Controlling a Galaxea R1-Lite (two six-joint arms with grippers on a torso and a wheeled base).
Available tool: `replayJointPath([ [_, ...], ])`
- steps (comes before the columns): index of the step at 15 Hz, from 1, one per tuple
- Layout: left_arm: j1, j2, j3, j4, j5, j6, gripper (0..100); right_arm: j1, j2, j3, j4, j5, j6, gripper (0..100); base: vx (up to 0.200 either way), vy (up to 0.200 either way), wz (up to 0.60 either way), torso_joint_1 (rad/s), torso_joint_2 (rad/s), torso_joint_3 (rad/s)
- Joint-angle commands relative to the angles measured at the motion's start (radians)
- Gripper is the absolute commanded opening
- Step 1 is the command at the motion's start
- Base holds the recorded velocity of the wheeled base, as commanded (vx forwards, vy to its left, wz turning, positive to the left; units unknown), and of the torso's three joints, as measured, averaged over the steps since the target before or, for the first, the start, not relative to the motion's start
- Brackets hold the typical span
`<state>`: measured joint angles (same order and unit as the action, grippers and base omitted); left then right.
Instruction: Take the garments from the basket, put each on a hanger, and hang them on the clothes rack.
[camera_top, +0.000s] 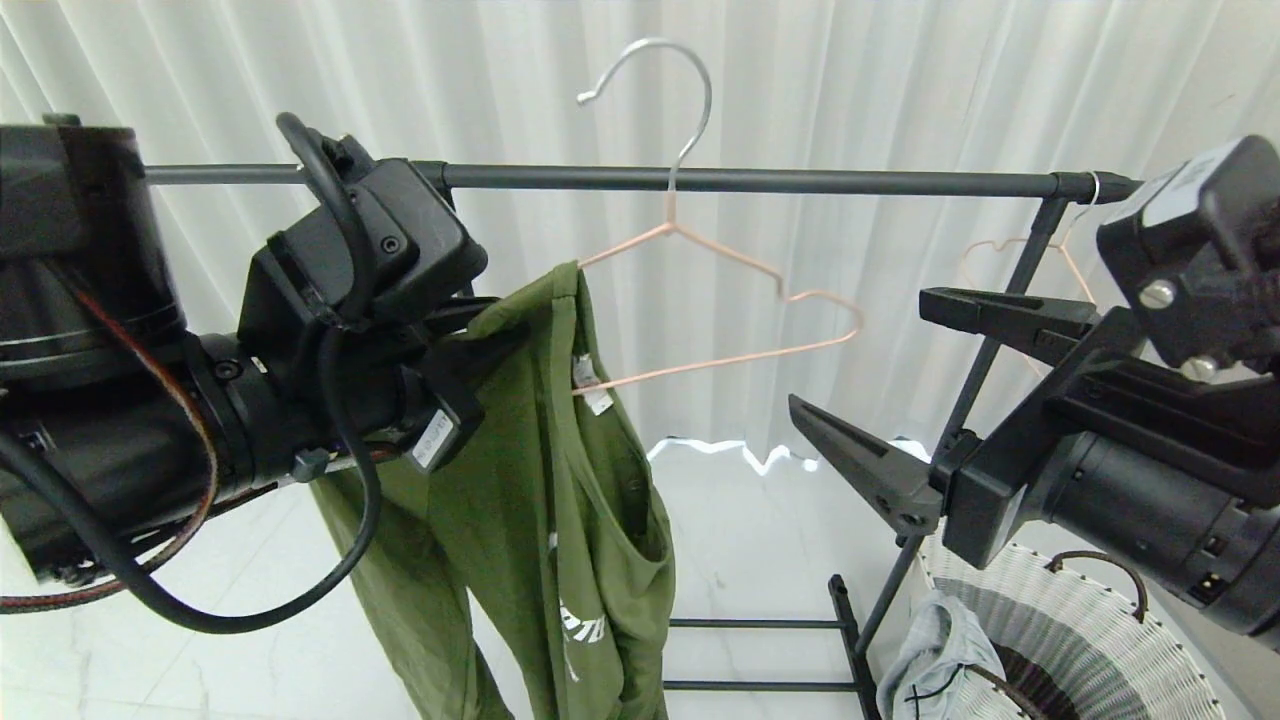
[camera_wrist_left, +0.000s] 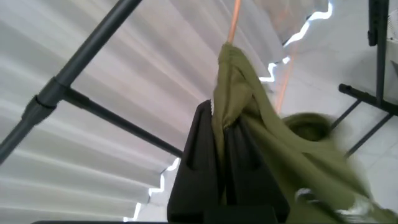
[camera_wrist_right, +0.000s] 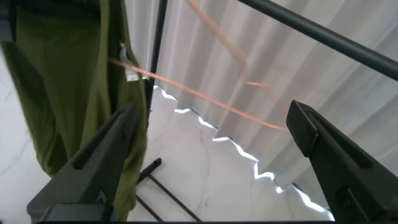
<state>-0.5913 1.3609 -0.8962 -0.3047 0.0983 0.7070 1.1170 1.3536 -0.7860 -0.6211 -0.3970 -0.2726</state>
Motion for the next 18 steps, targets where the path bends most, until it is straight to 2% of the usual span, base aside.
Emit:
replayJointPath([
  [1, -0.001, 0.0, 0.028, -0.019, 0.021, 0.0, 0, 0.001, -0.007, 0.011, 0.0, 0.0, 0.0, 100, 0.0, 0.0, 0.0, 0.0, 0.0, 0.0],
  [3, -0.007, -0.002, 0.029, -0.036, 0.017, -0.011, 0, 0.004, 0.001, 0.037, 0.001, 0.001, 0.012, 100, 0.0, 0.0, 0.0, 0.0, 0.0, 0.0],
  [6, -0.012, -0.023, 0.029, -0.037, 0.004, -0.011, 0, 0.021, 0.073, 0.028, -0.003, 0.003, 0.111, 100, 0.0, 0.0, 0.0, 0.0, 0.0, 0.0],
  [8, -0.012, -0.035, 0.029, -0.051, -0.026, -0.014, 0, 0.035, 0.101, 0.036, 0.0, 0.003, 0.147, 100, 0.0, 0.0, 0.0, 0.0, 0.0, 0.0],
  [11, -0.013, -0.035, 0.026, -0.108, -0.054, -0.096, 0, 0.056, 0.16, 0.044, -0.005, 0.0, 0.269, 100, 0.0, 0.0, 0.0, 0.0, 0.0, 0.0],
  [12, -0.021, -0.037, 0.026, -0.163, -0.055, -0.147, 0, 0.06, 0.199, 0.039, -0.031, -0.006, 0.314, 100, 0.0, 0.0, 0.0, 0.0, 0.0, 0.0],
  [14, -0.027, -0.043, 0.023, -0.22, -0.06, -0.169, 0, 0.035, 0.268, 0.013, -0.098, -0.02, 0.343, 100, 0.0, 0.0, 0.0, 0.0, 0.0, 0.0],
  [18, -0.07, -0.068, 0.023, -0.237, -0.114, -0.167, 0, -0.054, 0.368, -0.084, -0.123, -0.034, 0.377, 100, 0.0, 0.0, 0.0, 0.0, 0.0, 0.0],
])
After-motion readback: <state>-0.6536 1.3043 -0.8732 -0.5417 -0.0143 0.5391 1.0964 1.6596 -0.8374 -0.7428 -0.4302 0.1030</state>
